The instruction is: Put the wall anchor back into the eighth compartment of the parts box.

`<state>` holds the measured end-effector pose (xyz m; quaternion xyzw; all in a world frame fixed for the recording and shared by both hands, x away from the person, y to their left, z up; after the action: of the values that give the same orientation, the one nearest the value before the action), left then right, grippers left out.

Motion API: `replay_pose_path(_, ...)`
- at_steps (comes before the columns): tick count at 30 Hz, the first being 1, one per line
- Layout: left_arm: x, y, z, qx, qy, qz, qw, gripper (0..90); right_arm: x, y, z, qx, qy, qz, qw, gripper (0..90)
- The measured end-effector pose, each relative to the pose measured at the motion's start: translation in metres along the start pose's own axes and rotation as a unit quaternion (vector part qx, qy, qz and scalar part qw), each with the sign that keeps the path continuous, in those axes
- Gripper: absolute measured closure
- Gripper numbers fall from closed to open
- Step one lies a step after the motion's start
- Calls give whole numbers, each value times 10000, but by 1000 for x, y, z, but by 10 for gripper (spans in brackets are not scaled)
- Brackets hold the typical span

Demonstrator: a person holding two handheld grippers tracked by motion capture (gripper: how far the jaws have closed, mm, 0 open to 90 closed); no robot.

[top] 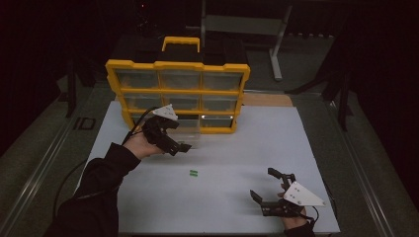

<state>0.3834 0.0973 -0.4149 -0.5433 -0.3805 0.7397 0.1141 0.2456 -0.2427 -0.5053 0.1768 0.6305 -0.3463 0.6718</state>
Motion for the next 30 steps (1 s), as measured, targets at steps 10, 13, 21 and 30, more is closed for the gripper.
replay_pose_path(10,11,12,21,266,197,46,9994,11,0,0,0,6,19,-4,10000,82)
replay_pose_path(13,12,15,27,324,258,102,9991,11,0,0,0,-2,13,-10,10000,82)
replay_pose_path(21,18,29,37,529,386,175,9977,18,0,0,0,-25,18,-16,10000,82)
replay_pose_path(30,24,41,46,591,587,213,9963,44,1,0,0,-39,27,-22,10000,82)
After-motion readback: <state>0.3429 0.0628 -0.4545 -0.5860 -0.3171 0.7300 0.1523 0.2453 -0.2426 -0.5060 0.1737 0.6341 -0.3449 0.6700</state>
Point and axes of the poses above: each handheld gripper's, and its own axes: y roughly forward along the jaws, x roughly out of its underside, z roughly to its right, the point moved 4 cm from there along y, roughly forward along the jaws, and after that the axes turned 1 degree about -y, right-handed, at the moved point
